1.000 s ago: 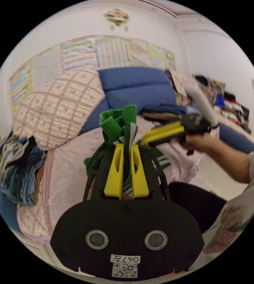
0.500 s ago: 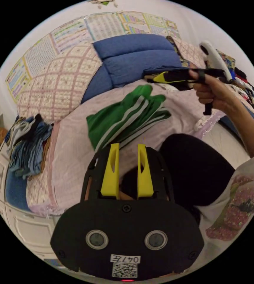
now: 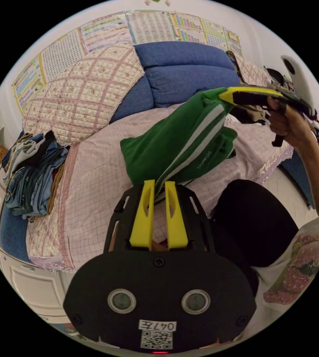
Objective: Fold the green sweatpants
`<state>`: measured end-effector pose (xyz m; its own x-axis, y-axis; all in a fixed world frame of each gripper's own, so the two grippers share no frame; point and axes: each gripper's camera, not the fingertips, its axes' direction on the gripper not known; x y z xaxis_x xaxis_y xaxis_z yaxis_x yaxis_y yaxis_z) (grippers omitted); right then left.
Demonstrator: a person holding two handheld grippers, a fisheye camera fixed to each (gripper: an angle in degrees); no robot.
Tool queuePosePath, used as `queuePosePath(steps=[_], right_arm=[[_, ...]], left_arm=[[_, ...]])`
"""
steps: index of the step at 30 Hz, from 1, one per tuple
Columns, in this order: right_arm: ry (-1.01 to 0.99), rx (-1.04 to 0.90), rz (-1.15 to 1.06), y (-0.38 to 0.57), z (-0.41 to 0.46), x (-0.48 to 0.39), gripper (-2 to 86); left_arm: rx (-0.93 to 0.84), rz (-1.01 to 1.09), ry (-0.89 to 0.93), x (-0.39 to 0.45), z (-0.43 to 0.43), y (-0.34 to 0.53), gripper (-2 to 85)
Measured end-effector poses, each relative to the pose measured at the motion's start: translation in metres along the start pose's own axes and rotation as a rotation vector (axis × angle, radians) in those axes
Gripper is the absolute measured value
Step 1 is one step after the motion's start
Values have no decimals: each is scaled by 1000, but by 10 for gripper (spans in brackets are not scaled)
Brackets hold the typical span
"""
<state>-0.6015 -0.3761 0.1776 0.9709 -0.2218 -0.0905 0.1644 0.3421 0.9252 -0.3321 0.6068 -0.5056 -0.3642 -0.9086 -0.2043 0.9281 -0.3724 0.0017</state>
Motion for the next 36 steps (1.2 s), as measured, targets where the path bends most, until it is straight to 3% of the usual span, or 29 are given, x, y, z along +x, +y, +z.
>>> queuePosePath(steps=[3, 7, 13, 17, 22, 25, 32, 36], right_arm=[[-68, -185, 98, 58, 70, 39, 0], [-341, -86, 327, 114, 85, 109, 14], [-188, 69, 457, 132, 60, 167, 111], [-219, 48, 546, 131, 111, 208, 151], [-254, -120, 543, 148, 187, 242, 158], [-384, -125, 604, 178, 202, 267, 140], [-534, -146, 558, 190, 180, 308, 103], [-472, -140, 402, 175, 130, 306, 48]], left_arm=[[-7, 32, -12, 3, 26, 3, 41], [-30, 105, -115, 17, 55, 1, 40], [-15, 82, -124, 10, 85, 0, 39], [-11, 65, -105, 0, 102, -3, 40], [-10, 66, -105, -9, 114, -7, 41], [11, 23, -88, -21, 117, -6, 50], [-78, -107, -31, -55, 150, -12, 108], [-26, -203, -26, -77, 149, -13, 63]])
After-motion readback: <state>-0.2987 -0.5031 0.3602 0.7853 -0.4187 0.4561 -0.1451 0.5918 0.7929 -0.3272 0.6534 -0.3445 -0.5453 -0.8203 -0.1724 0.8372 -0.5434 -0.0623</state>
